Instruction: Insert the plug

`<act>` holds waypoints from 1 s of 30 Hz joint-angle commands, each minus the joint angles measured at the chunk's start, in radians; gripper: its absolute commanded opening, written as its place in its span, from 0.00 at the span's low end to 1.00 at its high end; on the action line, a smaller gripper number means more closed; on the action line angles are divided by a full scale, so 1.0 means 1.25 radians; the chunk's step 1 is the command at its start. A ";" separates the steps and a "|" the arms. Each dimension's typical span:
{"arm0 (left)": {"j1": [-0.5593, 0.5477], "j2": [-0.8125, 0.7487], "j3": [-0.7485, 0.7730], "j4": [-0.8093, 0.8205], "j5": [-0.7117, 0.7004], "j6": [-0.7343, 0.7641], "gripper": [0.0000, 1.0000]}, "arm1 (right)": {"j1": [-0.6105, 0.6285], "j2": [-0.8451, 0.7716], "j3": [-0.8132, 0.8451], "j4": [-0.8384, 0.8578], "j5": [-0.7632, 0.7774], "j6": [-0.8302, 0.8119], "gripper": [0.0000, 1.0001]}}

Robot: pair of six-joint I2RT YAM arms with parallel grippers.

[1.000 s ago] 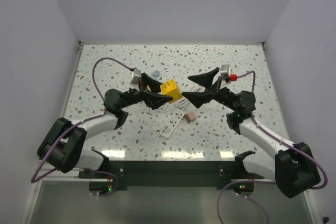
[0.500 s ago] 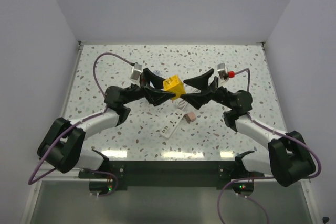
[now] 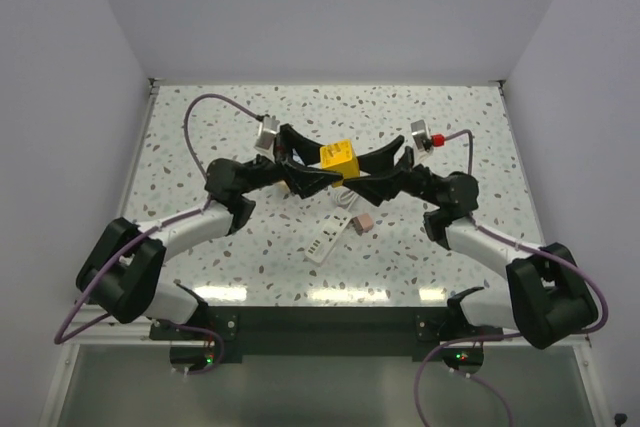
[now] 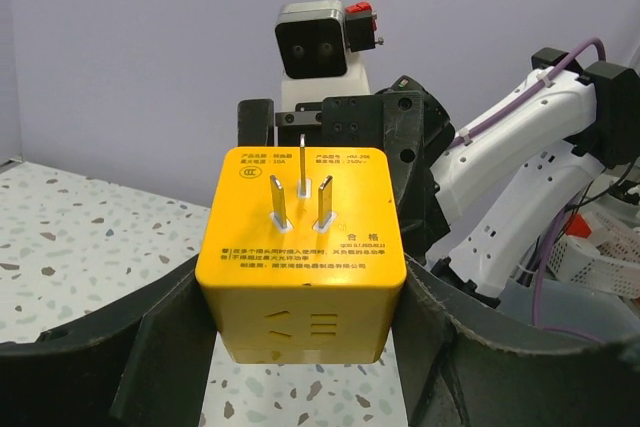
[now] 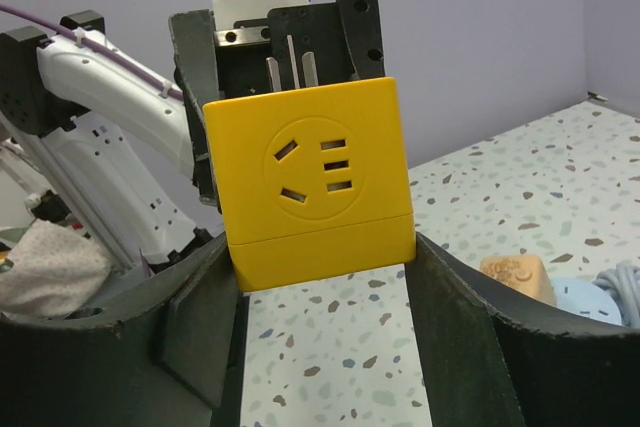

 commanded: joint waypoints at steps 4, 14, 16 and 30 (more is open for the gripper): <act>-0.027 0.019 0.036 0.428 0.033 -0.004 0.00 | 0.006 -0.014 -0.021 0.220 0.027 -0.053 0.43; -0.019 0.007 -0.032 0.397 0.045 0.023 0.00 | 0.004 -0.095 -0.031 0.125 0.068 -0.150 0.00; -0.016 -0.005 -0.055 0.344 0.044 0.054 0.00 | 0.004 -0.129 -0.028 0.039 0.083 -0.181 0.00; 0.026 -0.026 -0.123 0.112 -0.018 0.195 0.62 | 0.004 -0.167 0.044 -0.321 0.138 -0.367 0.00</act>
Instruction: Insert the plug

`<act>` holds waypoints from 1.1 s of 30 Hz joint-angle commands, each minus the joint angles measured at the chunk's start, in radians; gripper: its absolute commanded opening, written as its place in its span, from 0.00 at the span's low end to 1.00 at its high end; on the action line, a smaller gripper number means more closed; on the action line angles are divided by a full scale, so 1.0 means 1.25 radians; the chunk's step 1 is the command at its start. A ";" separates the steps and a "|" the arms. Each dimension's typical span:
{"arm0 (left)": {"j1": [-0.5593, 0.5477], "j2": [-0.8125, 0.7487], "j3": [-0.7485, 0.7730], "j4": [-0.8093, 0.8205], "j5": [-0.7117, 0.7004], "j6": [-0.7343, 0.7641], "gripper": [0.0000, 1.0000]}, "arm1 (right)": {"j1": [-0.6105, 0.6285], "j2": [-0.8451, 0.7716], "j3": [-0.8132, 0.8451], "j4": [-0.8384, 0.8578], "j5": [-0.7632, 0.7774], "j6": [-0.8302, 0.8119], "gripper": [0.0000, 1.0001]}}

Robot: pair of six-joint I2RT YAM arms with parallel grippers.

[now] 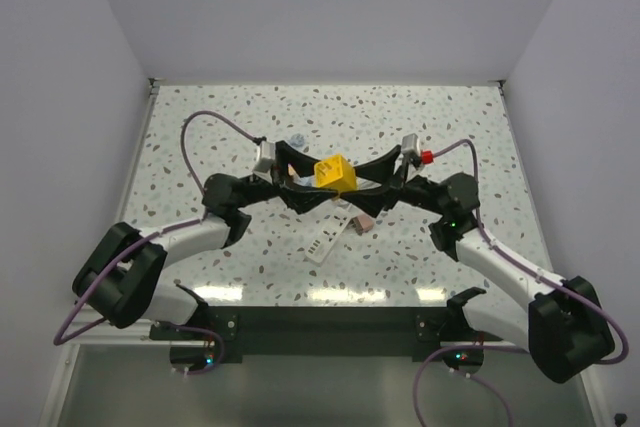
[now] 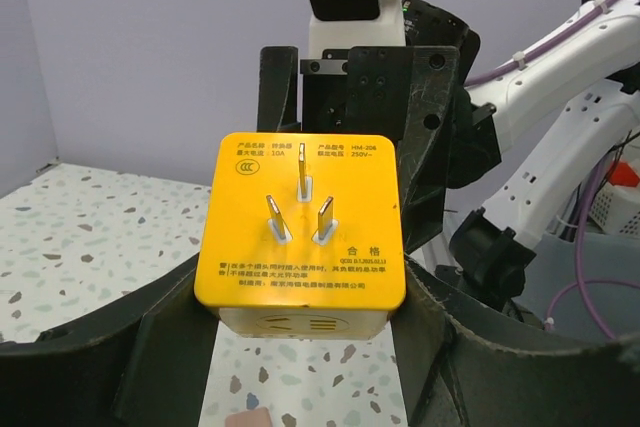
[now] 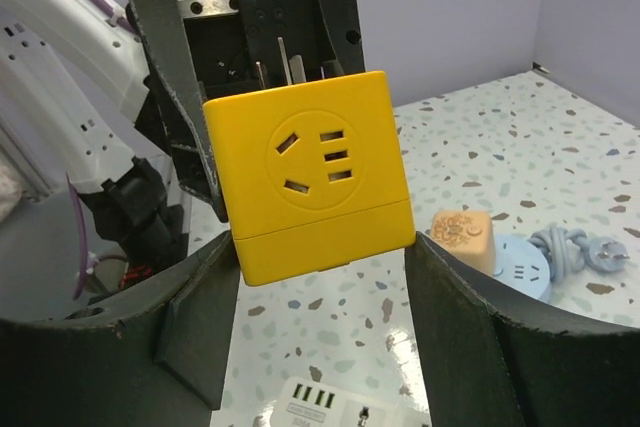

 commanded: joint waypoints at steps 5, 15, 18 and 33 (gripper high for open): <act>0.049 -0.009 -0.060 0.013 -0.059 0.121 0.71 | -0.022 -0.055 0.092 -0.136 0.181 -0.155 0.00; 0.101 0.005 -0.059 -0.007 -0.050 0.131 0.61 | -0.022 -0.009 0.106 -0.159 0.187 -0.166 0.00; 0.101 0.054 -0.050 0.008 -0.042 0.128 0.59 | -0.022 0.011 0.099 -0.162 0.191 -0.162 0.00; 0.069 -0.007 -0.091 -0.406 -0.639 0.258 0.69 | -0.022 0.041 0.078 -0.221 0.246 -0.193 0.04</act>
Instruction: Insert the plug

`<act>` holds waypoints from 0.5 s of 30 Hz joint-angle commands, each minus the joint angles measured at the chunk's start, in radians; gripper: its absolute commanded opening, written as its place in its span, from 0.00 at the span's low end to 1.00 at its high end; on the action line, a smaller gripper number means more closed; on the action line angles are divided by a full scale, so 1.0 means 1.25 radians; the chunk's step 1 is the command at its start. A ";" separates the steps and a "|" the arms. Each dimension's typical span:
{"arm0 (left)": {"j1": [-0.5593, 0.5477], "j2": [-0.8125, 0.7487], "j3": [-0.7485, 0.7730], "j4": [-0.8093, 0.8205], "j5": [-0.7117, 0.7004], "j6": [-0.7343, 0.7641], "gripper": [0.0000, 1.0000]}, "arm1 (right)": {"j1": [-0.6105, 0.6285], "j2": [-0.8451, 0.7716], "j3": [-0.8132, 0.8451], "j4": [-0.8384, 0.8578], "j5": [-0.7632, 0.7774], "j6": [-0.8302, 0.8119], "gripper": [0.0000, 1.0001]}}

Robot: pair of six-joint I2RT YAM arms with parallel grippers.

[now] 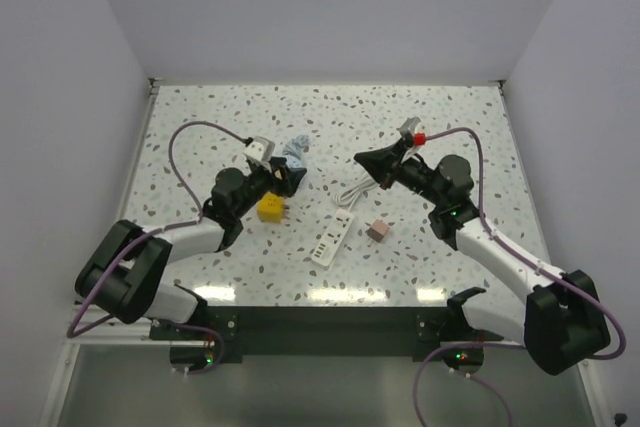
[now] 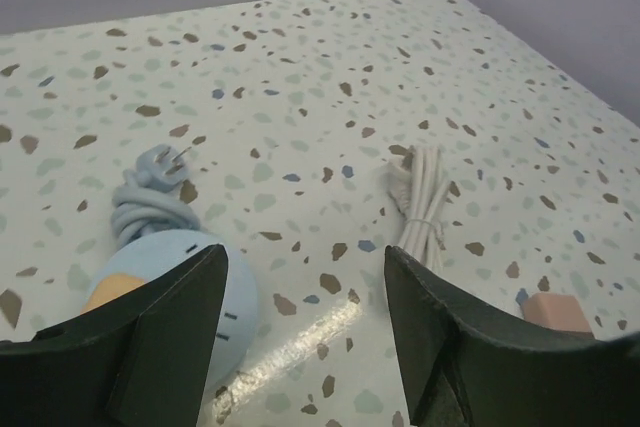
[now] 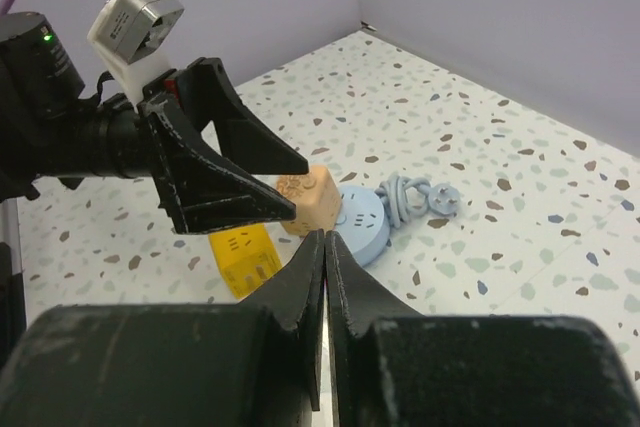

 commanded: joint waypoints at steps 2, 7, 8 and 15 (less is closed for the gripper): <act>-0.017 -0.046 -0.044 -0.095 -0.260 -0.030 0.71 | -0.001 0.018 0.000 -0.008 0.022 -0.016 0.06; -0.033 -0.092 -0.100 -0.128 -0.382 -0.057 0.73 | -0.001 0.029 -0.004 -0.014 0.023 -0.027 0.13; -0.050 -0.100 -0.106 -0.145 -0.401 -0.050 0.73 | 0.000 0.030 -0.004 -0.009 0.021 -0.025 0.14; -0.083 -0.132 -0.080 -0.274 -0.445 -0.047 0.74 | -0.001 0.028 -0.005 -0.014 0.017 -0.024 0.19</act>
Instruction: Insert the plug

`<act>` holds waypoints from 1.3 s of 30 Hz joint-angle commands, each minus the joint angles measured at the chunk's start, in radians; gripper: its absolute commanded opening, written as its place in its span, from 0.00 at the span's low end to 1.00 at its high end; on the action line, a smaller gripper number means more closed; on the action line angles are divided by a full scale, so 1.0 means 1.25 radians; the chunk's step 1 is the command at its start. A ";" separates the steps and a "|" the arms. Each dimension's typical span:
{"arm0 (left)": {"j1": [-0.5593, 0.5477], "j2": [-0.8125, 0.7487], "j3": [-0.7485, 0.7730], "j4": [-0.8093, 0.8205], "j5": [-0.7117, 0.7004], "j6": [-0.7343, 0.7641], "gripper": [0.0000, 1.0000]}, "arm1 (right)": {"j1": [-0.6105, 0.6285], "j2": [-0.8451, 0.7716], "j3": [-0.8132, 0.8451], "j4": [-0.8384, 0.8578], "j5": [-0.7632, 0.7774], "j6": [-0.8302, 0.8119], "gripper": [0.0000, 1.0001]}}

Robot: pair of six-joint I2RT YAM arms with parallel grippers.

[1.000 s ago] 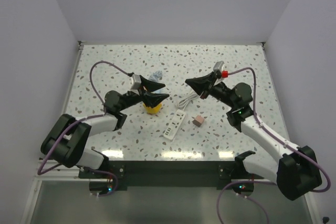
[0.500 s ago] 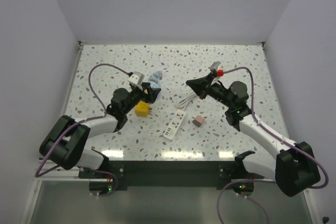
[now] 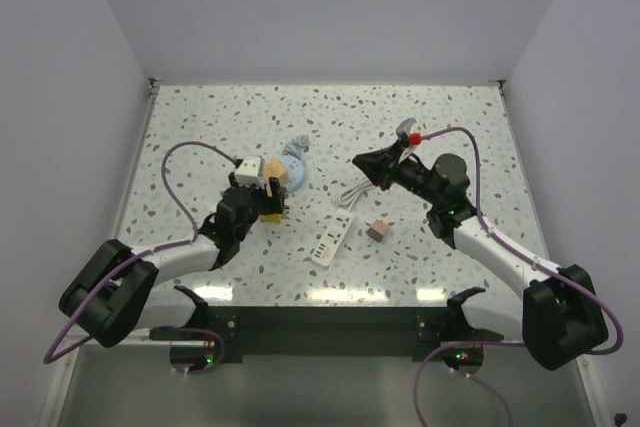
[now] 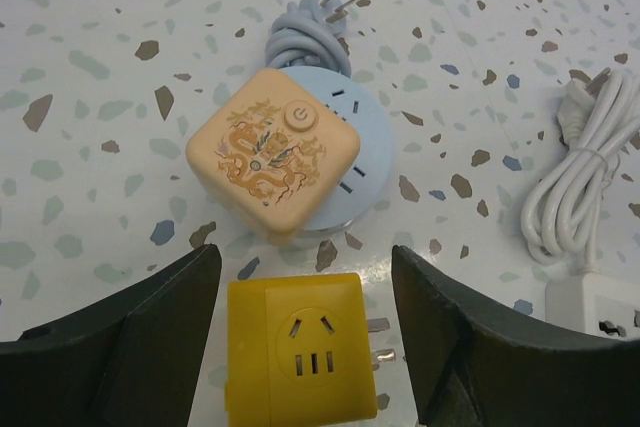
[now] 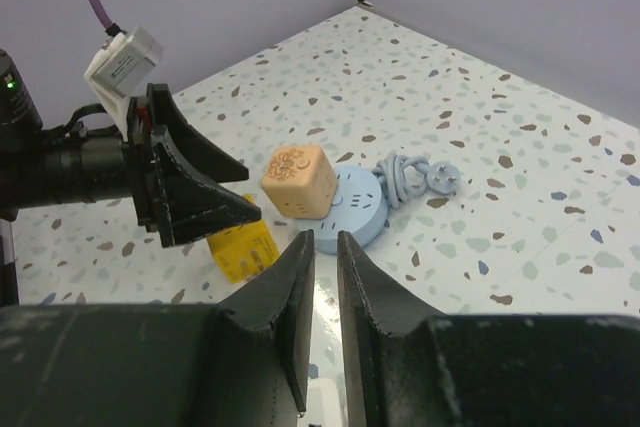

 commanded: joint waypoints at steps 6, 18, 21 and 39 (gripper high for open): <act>-0.010 -0.009 0.036 -0.137 -0.027 -0.021 0.75 | 0.001 -0.011 -0.008 0.001 0.008 -0.013 0.24; -0.026 -0.005 0.036 -0.183 0.042 -0.031 0.75 | -0.001 0.001 0.000 -0.008 0.008 -0.011 0.31; -0.026 -0.001 0.031 -0.191 0.033 -0.036 0.75 | -0.001 0.004 0.003 -0.005 0.004 -0.011 0.32; -0.097 0.027 0.040 0.099 0.284 0.315 0.00 | -0.003 0.073 0.064 -0.050 -0.132 0.095 0.68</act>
